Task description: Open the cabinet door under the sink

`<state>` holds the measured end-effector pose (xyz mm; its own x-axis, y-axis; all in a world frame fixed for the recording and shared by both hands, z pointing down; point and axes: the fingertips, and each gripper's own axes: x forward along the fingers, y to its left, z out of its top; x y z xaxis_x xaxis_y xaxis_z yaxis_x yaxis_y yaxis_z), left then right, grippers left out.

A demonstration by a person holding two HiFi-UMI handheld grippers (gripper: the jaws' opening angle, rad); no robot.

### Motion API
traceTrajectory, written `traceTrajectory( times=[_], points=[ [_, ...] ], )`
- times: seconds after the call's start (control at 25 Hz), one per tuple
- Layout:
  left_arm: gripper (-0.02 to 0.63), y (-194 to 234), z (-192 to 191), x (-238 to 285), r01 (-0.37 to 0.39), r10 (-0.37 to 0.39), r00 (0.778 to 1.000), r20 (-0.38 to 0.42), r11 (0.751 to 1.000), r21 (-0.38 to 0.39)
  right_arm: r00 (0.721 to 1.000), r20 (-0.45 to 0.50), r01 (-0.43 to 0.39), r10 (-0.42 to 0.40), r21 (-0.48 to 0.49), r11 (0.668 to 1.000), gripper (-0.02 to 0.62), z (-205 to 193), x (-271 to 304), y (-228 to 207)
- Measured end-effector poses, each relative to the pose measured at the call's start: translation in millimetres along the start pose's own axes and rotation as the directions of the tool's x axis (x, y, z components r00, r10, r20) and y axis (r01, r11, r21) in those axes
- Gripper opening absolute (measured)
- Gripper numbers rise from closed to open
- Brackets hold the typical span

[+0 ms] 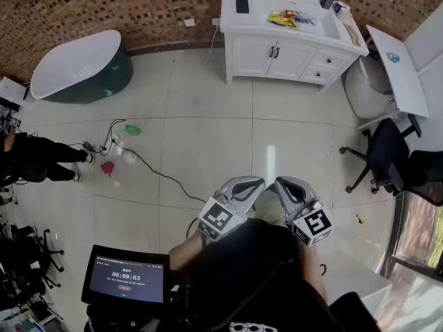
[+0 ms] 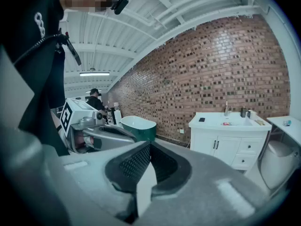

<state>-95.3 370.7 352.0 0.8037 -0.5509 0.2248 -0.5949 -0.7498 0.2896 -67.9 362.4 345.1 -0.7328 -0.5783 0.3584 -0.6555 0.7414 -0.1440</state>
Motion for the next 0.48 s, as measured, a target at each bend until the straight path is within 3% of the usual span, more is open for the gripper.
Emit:
traceTrajectory(
  times=[0.24,0.48],
  points=[
    [0.017,43,6,39,-0.045,0.046,0.999,-0.019,0.999,0.009,1.000,0.003,-0.013,0.013,0.019,1.000,-0.009,1,30,-61],
    [0.017,101,32,86,-0.143,0.143,0.988,-0.053,0.990,0.013,0.995,-0.018,-0.102,0.102,-0.003,0.995,-0.009,16,78,-135]
  ],
)
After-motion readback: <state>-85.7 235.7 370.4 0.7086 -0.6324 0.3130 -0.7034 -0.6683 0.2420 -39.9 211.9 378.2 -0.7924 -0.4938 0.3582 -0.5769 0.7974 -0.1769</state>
